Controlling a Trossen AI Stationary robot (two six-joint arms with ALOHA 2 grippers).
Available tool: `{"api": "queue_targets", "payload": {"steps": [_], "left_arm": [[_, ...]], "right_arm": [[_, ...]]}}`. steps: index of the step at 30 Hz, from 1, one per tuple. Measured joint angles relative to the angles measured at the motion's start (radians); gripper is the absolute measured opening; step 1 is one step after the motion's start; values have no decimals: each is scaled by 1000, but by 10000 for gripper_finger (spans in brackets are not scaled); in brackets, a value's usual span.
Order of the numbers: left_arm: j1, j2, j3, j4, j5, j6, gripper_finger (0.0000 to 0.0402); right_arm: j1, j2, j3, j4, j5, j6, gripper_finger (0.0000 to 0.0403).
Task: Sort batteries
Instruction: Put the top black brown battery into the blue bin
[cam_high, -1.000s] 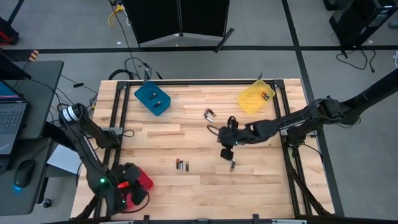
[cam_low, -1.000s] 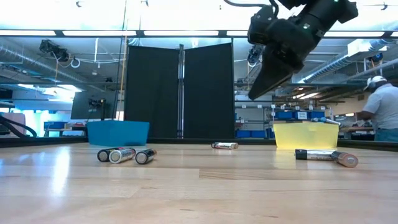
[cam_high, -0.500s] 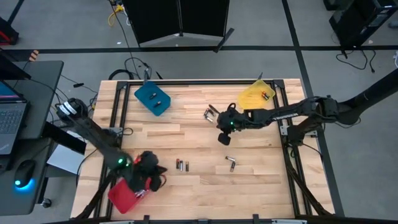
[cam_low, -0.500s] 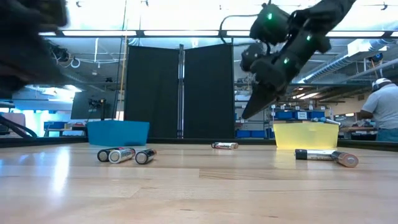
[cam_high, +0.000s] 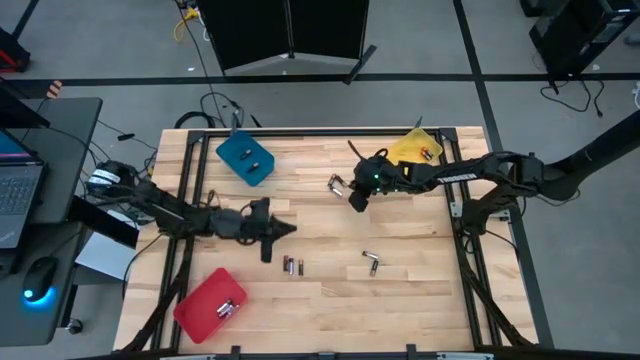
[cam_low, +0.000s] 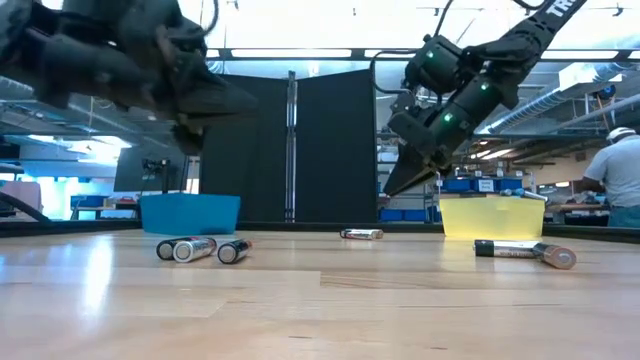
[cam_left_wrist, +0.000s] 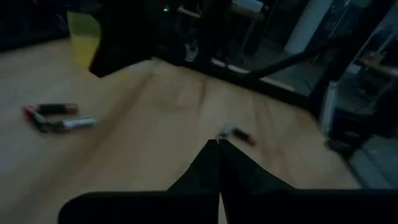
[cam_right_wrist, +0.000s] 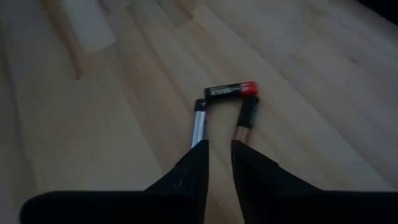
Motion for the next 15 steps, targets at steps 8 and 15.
{"api": "queue_targets", "payload": {"steps": [8, 15], "left_arm": [[208, 1, 7, 52, 133, 89, 4], [386, 1, 7, 95, 293, 96, 5]], "right_arm": [[-46, 81, -1, 99, 7, -9, 146], [-75, 185, -1, 172, 9, -11, 175]]}}
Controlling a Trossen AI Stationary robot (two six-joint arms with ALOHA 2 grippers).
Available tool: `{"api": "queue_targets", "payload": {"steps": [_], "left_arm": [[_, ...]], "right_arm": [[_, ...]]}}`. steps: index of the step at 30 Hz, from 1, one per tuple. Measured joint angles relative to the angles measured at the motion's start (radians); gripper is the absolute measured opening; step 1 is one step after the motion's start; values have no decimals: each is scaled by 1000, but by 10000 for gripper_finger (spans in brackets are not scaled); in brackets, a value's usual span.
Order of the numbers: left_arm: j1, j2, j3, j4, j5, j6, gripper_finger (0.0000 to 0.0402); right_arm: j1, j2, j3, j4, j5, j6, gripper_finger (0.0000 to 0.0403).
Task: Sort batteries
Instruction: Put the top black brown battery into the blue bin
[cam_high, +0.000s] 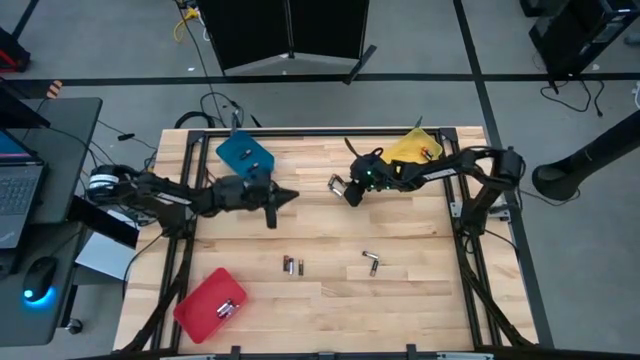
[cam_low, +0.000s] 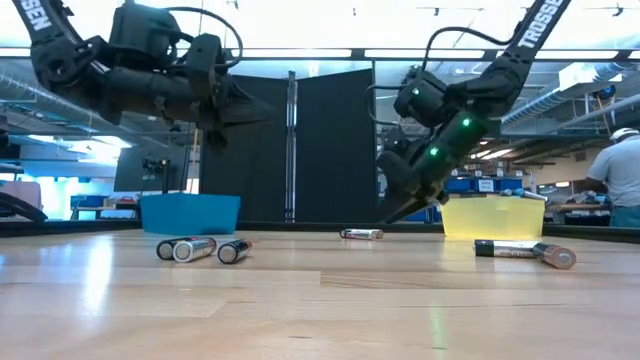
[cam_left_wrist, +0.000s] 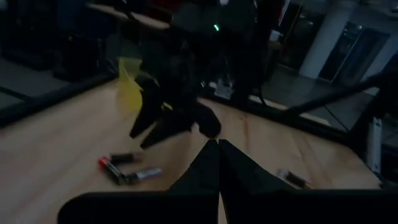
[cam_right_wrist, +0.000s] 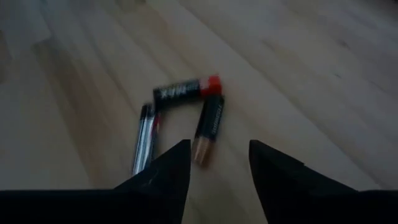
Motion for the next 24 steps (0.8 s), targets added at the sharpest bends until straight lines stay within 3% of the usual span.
{"api": "queue_targets", "payload": {"steps": [9, 17, 24], "left_arm": [[132, 0, 0, 70, 86, 34, 5], [184, 0, 0, 68, 113, 47, 5], [211, 0, 0, 67, 120, 47, 5]], "right_arm": [[-4, 13, 0, 50, 1, -9, 173], [-4, 22, 0, 63, -1, -26, 170], [-4, 117, 1, 126, -21, -27, 164]]}}
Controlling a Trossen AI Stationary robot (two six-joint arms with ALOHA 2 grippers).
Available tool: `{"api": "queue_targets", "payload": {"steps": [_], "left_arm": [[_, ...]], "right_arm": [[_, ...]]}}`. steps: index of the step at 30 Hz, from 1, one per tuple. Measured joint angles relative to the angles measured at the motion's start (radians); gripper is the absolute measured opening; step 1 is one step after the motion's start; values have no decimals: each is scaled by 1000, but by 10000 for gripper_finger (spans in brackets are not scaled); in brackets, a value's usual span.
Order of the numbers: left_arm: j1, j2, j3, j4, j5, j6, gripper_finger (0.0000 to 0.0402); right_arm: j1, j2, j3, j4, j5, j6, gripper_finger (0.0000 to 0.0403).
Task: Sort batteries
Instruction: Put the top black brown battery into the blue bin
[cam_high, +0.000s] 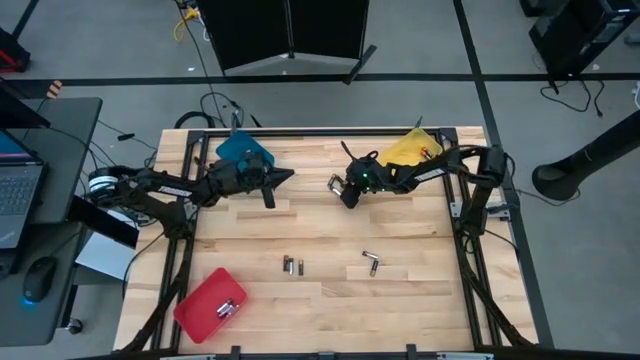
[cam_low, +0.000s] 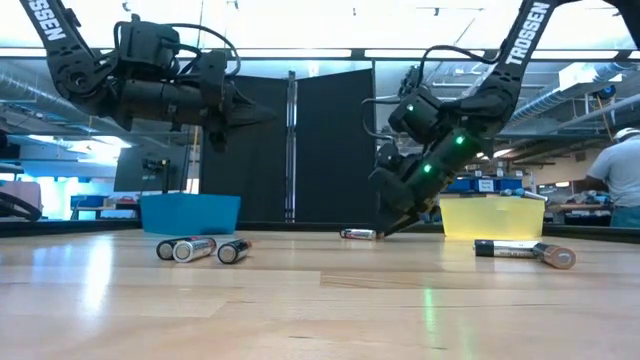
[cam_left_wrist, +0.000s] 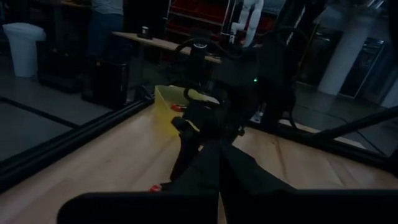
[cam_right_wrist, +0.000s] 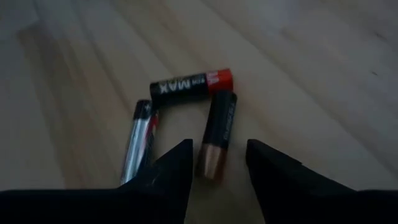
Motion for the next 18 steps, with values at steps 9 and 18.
{"api": "queue_targets", "payload": {"steps": [9, 18], "left_arm": [[12, 0, 0, -14, 6, -3, 5], [12, 0, 0, 34, 7, -35, 5]], "right_arm": [[-2, 50, 4, 40, 44, 1, 89], [-6, -71, -5, -74, 33, -68, 60]]}}
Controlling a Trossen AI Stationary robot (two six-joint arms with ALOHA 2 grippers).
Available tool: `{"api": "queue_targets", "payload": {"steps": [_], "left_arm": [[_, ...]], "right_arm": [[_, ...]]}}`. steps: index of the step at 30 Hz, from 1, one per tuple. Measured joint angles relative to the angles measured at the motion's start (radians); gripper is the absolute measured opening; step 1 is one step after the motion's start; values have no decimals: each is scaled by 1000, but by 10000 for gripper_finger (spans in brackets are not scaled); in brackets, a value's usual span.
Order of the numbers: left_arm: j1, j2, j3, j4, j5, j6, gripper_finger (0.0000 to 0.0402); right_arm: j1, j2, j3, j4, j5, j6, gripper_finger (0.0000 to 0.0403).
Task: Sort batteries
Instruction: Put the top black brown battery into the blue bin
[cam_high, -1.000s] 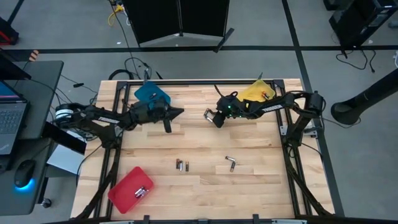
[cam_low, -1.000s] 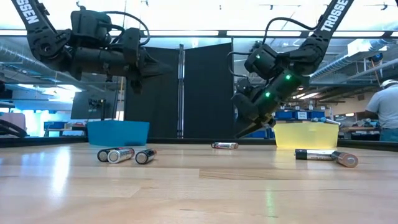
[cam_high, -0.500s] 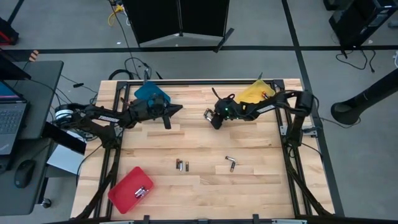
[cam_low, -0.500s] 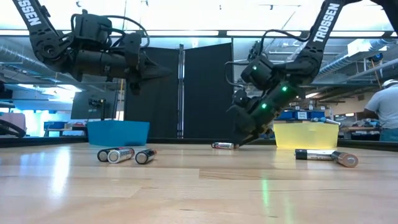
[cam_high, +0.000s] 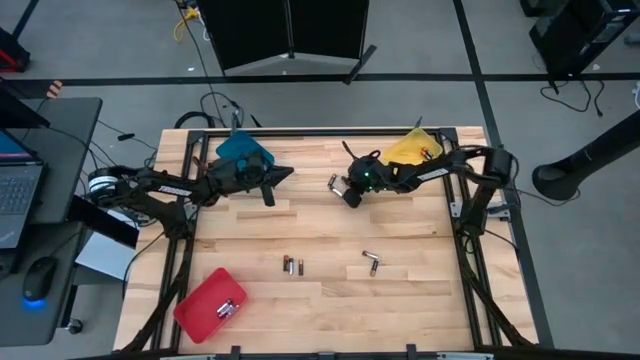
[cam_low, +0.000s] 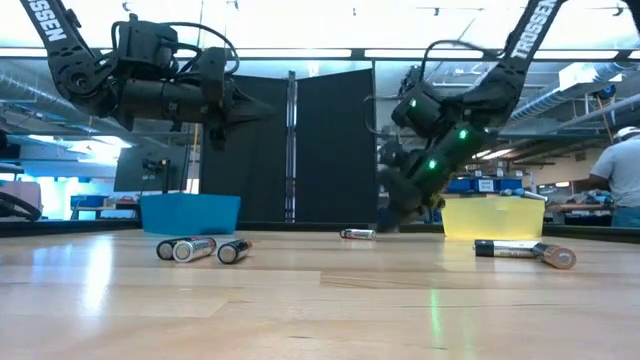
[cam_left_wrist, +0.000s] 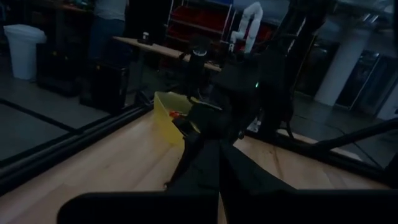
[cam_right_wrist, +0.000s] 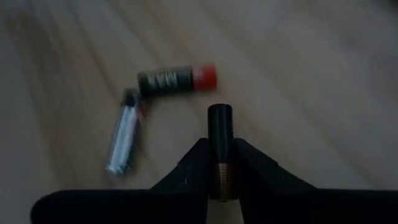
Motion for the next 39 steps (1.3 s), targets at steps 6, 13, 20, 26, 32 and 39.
{"api": "queue_targets", "payload": {"steps": [6, 13, 20, 26, 32, 39], "left_arm": [[0, 0, 0, 13, -10, 2, 6], [0, 0, 0, 123, -12, 34, 43], [-5, 14, 63, 168, 98, 51, 121], [-30, 101, 166, 163, 144, 107, 158], [-35, 180, 238, 162, 197, 109, 163], [-37, 213, 283, 165, 213, 109, 163]], "right_arm": [[6, -118, 3, 154, -76, -27, 60], [50, -115, 3, 585, -278, -61, 60], [91, -117, 3, 764, -306, -93, 60], [106, -117, 3, 779, -307, -116, 60], [111, -117, 3, 792, -307, -130, 60], [111, -117, 4, 792, -311, -142, 60]]}}
